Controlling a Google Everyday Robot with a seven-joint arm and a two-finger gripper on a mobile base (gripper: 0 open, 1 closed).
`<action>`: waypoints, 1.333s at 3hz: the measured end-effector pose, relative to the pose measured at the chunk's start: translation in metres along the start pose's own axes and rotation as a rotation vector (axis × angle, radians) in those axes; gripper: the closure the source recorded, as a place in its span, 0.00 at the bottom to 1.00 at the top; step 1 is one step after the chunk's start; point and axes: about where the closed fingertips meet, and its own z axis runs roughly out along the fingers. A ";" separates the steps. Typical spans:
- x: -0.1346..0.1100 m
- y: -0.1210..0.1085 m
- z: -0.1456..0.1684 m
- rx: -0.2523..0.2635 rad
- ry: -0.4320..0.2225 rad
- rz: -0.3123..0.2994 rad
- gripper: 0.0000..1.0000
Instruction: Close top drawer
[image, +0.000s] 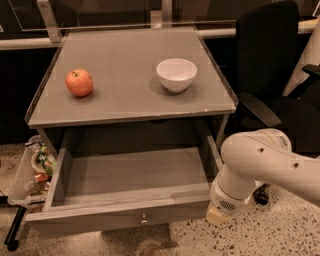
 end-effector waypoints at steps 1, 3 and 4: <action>0.000 0.000 0.000 0.000 0.000 0.000 0.35; 0.000 0.000 0.000 0.000 0.000 0.000 0.00; 0.000 0.000 0.000 0.000 0.000 0.000 0.00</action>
Offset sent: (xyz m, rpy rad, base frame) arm 0.0000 0.0000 0.0000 0.0000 0.0000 0.0000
